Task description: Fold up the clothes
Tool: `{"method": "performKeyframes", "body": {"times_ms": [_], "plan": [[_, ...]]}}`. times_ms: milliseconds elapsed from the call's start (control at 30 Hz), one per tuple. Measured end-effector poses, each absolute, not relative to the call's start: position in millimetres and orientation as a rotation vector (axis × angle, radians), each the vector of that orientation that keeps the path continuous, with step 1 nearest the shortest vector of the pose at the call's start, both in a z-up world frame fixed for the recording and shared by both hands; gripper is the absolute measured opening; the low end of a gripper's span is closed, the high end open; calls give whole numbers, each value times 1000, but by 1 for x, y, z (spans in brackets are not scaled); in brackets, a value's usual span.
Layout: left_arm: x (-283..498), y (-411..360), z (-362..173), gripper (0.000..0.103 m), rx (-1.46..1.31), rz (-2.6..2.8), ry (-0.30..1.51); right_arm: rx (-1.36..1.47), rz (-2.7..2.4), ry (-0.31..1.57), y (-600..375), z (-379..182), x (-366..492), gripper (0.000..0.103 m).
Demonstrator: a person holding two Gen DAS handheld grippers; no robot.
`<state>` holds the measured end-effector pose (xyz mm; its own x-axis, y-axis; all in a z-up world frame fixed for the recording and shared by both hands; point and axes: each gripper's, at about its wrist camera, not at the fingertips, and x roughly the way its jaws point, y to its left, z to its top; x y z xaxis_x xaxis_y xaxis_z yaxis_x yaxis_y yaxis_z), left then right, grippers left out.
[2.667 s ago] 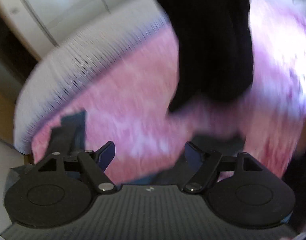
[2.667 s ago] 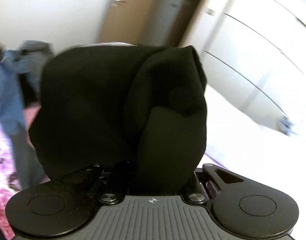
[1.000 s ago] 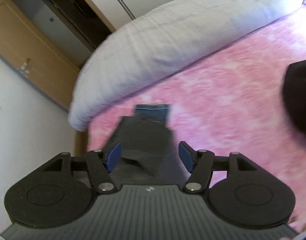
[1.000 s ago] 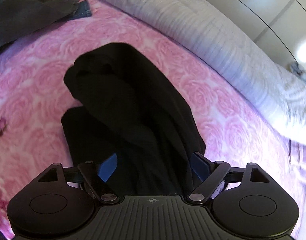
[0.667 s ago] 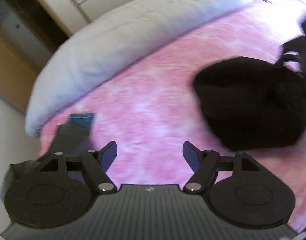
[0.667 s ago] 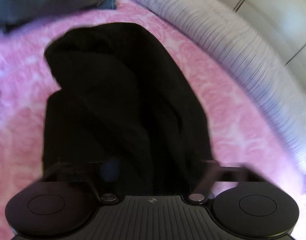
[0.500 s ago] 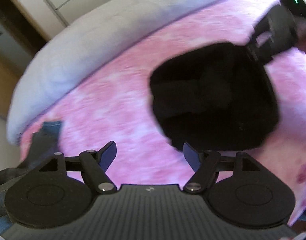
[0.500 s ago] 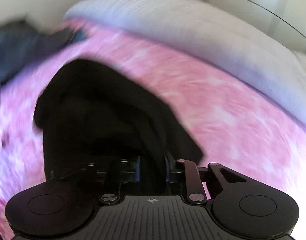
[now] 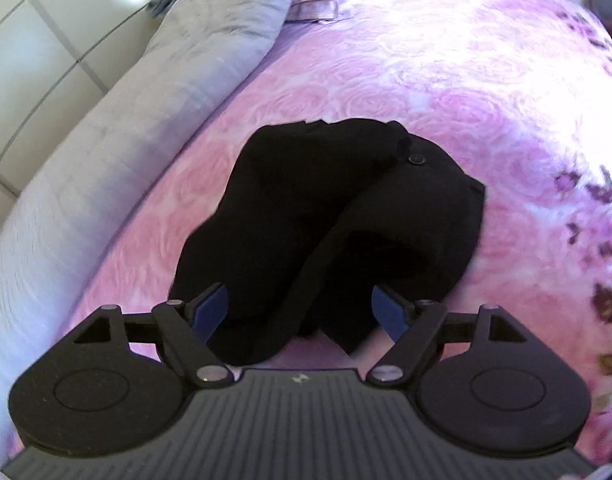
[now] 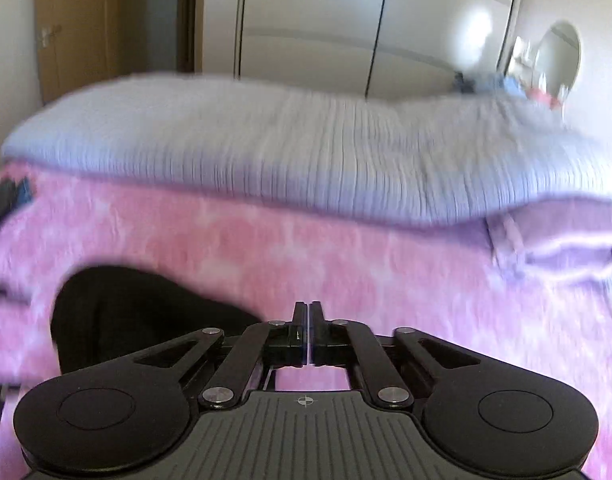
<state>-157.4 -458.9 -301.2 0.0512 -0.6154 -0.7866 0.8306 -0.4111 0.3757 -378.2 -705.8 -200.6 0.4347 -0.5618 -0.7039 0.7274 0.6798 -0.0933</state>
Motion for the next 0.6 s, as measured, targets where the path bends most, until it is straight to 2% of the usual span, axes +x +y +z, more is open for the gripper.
{"method": "performKeyframes", "body": {"times_ms": [33, 67, 100, 167, 233, 267, 300, 367, 467, 600], "plan": [[-154, -468, -304, 77, 1179, -1628, 245, 251, -808, 816, -700, -213, -382, 36], [-151, -477, -307, 78, 1201, -1632, 204, 281, -794, 839, -691, -228, -384, 75], [-149, -483, -311, 80, 1233, -1646, 149, 311, -780, 862, -681, -244, -385, 91], [-146, -488, -324, 82, 1325, -1692, -10, 370, -752, 908, -661, -274, -389, 91], [-140, -496, -344, 79, 1416, -1731, -96, 378, -673, 946, -637, -304, -378, 91], [-137, -500, -355, 65, 1462, -1749, -136, 370, -651, 955, -628, -318, -369, 91], [-133, -507, -360, 41, 1474, -1778, -104, 361, -629, 965, -618, -331, -360, 91], [-124, -522, -354, 26, 1420, -1789, -9, 344, -622, 976, -606, -354, -341, 91], [-104, -545, -316, 14, 1212, -1782, 161, 292, -699, 949, -602, -367, -316, 91], [-88, -565, -257, 9, 1044, -1776, 245, 313, -875, 867, -607, -344, -307, 91]]}}
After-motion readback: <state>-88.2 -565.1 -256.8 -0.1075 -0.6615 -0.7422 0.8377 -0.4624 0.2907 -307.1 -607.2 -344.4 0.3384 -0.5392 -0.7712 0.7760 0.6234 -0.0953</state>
